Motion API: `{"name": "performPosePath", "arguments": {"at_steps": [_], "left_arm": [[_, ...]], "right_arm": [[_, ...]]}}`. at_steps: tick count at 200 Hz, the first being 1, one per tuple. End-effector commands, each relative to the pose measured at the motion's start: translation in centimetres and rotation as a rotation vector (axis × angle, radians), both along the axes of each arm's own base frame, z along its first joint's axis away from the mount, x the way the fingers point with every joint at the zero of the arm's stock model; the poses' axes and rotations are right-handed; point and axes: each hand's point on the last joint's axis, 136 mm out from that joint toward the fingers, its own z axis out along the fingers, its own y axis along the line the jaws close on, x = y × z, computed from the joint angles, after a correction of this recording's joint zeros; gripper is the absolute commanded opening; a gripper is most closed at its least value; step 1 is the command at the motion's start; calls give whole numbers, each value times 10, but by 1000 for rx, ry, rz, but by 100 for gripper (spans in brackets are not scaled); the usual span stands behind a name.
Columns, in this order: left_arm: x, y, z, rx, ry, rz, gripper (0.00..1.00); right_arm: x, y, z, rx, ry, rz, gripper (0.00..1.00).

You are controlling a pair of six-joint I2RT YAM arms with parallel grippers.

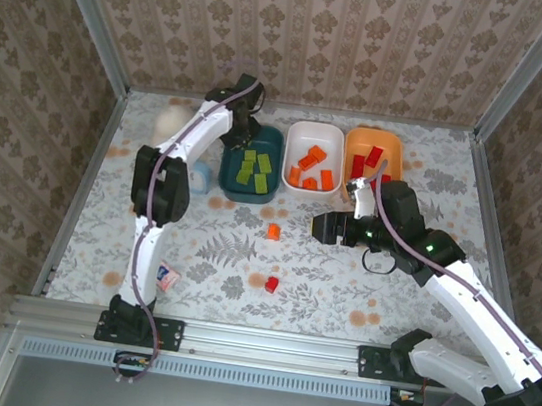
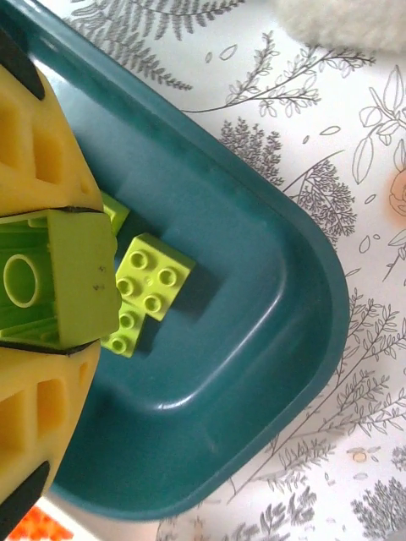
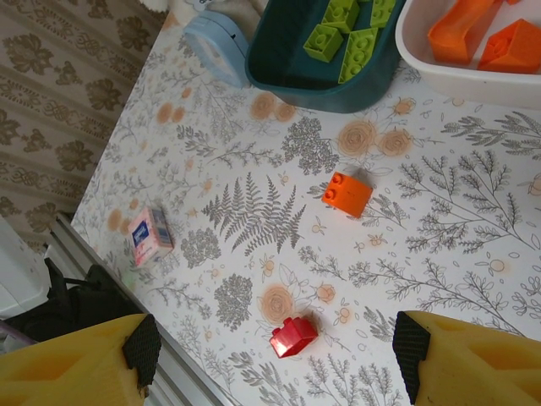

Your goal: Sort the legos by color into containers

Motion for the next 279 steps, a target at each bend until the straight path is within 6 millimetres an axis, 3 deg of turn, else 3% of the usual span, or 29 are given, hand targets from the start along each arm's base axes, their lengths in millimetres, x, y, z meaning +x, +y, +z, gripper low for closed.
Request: {"name": "performPosePath", "arguments": {"at_steps": [1, 48, 53, 111, 191, 237, 279], "left_arm": [[-5, 11, -1, 148, 26, -78, 14], [-12, 25, -15, 330, 65, -126, 14], [-17, 13, -17, 349, 63, -159, 14], [-18, 8, -31, 461, 92, -231, 14], [-18, 17, -26, 521, 83, -204, 16], [-21, 18, -35, 546, 108, -225, 20], [-19, 13, -32, 523, 95, -235, 33]], "right_arm": [[3, -2, 14, 19, -35, -14, 76], [3, -3, 11, 15, -27, -20, 76], [3, -2, 11, 14, -27, -20, 76], [4, -2, 10, 9, -20, -19, 77], [0, -6, 5, 13, -6, -38, 77], [1, -6, 8, 14, -17, -37, 77], [-4, -10, 4, -10, 6, -38, 77]]}}
